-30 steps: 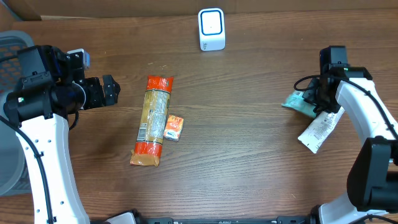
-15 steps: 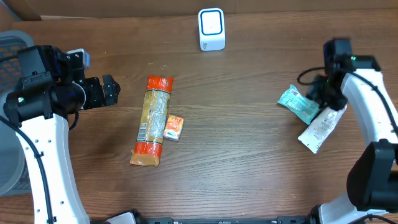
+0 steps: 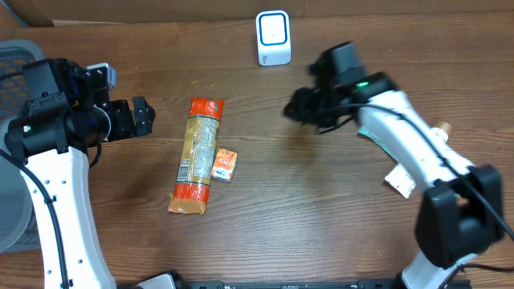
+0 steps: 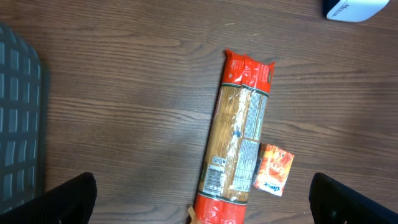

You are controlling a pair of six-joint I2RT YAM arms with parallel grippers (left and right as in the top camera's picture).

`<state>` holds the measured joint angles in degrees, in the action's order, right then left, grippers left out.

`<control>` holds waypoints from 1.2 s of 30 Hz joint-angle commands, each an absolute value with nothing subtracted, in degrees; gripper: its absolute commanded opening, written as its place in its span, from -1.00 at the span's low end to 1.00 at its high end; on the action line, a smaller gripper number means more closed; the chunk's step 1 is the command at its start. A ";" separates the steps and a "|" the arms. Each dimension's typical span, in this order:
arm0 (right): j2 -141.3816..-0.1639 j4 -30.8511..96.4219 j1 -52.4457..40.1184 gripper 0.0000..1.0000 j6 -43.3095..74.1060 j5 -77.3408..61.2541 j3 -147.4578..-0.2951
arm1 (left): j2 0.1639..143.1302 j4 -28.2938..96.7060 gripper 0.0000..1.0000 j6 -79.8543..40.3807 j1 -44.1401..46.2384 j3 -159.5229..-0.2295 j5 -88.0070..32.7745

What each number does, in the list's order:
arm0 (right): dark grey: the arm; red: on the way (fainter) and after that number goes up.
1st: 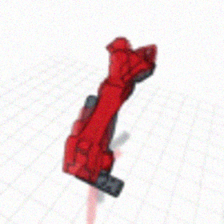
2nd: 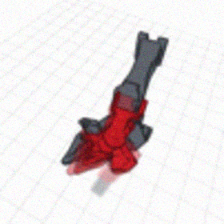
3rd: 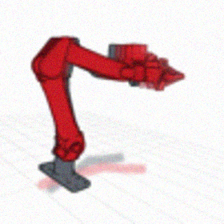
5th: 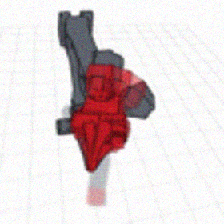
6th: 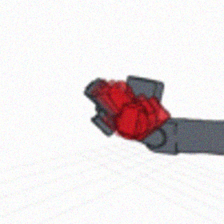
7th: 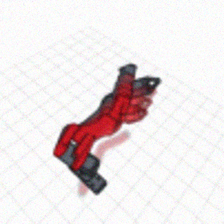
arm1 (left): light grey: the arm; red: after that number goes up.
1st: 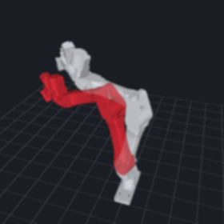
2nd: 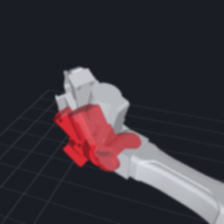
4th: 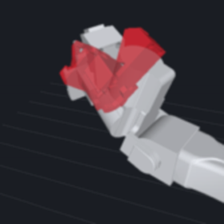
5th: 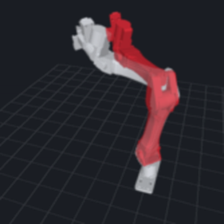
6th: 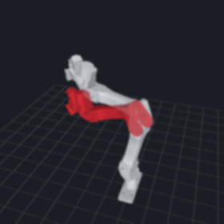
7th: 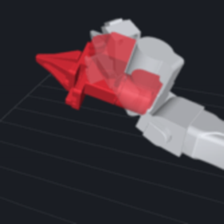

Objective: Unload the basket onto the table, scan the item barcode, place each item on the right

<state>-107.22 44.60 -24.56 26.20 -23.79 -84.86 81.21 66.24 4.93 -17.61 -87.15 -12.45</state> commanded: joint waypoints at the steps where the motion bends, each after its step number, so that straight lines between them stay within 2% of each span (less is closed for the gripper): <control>1: -110.76 43.29 -29.56 0.01 32.27 -24.45 -85.34 | 80.25 66.19 1.00 6.22 -17.32 -88.23 -13.13; 13: -117.49 39.27 -40.27 -0.07 43.35 -15.66 -85.23 | 80.25 66.19 0.99 6.22 -17.32 -88.23 -13.13; 19: -120.31 37.17 -42.24 -0.24 45.23 -15.68 -85.10 | 80.25 66.19 0.99 6.24 -17.32 -88.23 -13.13; 36: -123.52 32.86 -45.43 -0.47 46.94 -17.17 -85.08 | 80.25 66.19 1.00 6.24 -17.32 -88.23 -13.13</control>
